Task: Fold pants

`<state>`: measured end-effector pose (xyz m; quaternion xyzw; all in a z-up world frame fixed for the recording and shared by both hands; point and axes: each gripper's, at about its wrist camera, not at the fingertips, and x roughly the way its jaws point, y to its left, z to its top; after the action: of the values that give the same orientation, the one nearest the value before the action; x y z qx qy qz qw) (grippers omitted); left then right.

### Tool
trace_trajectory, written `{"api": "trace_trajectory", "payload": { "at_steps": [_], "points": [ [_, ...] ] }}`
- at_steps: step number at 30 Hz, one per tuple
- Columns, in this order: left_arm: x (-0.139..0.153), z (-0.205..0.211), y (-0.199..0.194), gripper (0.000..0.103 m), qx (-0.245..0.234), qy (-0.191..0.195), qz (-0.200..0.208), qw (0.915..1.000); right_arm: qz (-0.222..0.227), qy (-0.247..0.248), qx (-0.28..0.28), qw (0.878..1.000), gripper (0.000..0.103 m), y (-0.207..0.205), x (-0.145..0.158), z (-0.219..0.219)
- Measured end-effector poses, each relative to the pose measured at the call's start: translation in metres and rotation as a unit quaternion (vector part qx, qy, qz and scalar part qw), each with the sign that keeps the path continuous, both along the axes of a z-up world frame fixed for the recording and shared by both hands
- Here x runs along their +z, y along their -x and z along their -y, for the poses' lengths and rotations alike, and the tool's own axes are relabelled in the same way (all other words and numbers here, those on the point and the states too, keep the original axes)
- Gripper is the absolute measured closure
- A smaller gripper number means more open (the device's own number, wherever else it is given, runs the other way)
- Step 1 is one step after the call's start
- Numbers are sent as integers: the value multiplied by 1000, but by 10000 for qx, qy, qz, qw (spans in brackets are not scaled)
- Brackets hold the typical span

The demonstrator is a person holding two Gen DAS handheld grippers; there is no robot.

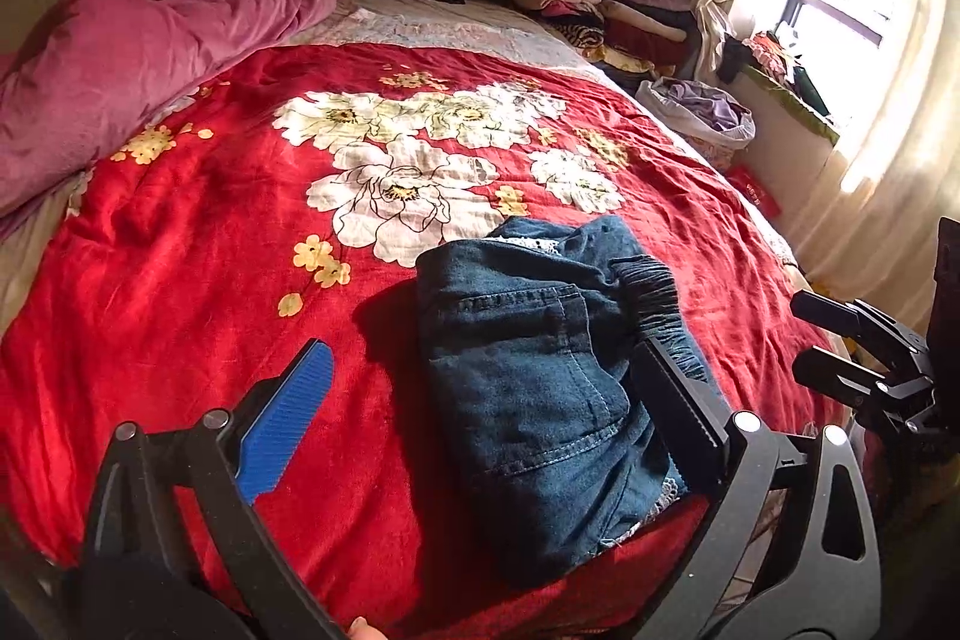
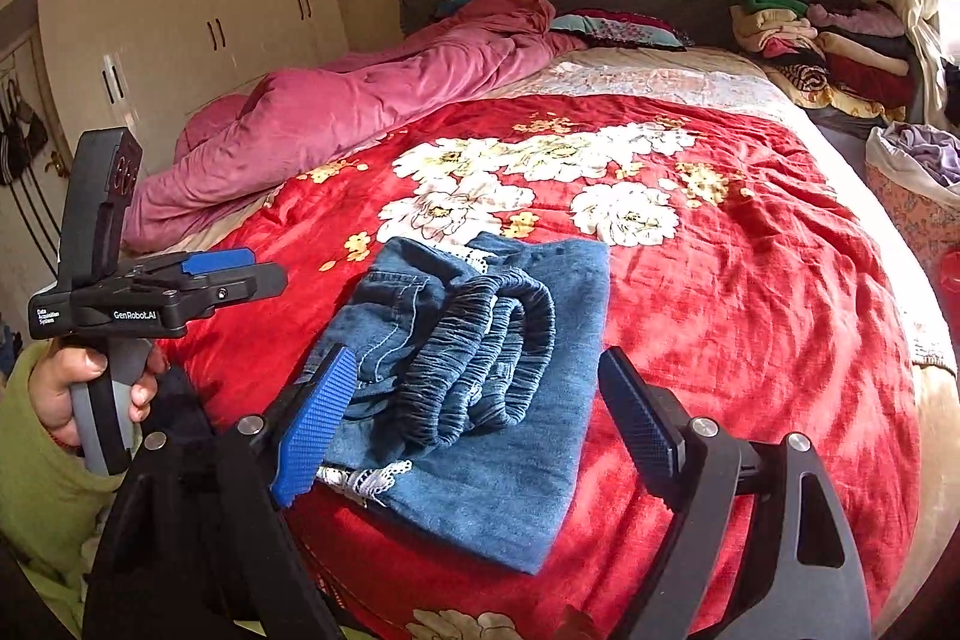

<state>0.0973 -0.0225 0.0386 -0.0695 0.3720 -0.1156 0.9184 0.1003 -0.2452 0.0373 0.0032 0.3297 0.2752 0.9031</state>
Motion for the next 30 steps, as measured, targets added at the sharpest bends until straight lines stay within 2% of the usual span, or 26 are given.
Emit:
{"api": "trace_trajectory", "payload": {
  "at_steps": [20, 30],
  "points": [
    [-42, 4, -17, 10, 36, -103, -517, 9986, -704, 11, -536, 9961, 21, -42, -47, 13],
    [-57, 7, -18, 10, 10, -14, -722, 9974, -797, 35, -575, 9952, 21, -42, -55, 16]
  ]
}}
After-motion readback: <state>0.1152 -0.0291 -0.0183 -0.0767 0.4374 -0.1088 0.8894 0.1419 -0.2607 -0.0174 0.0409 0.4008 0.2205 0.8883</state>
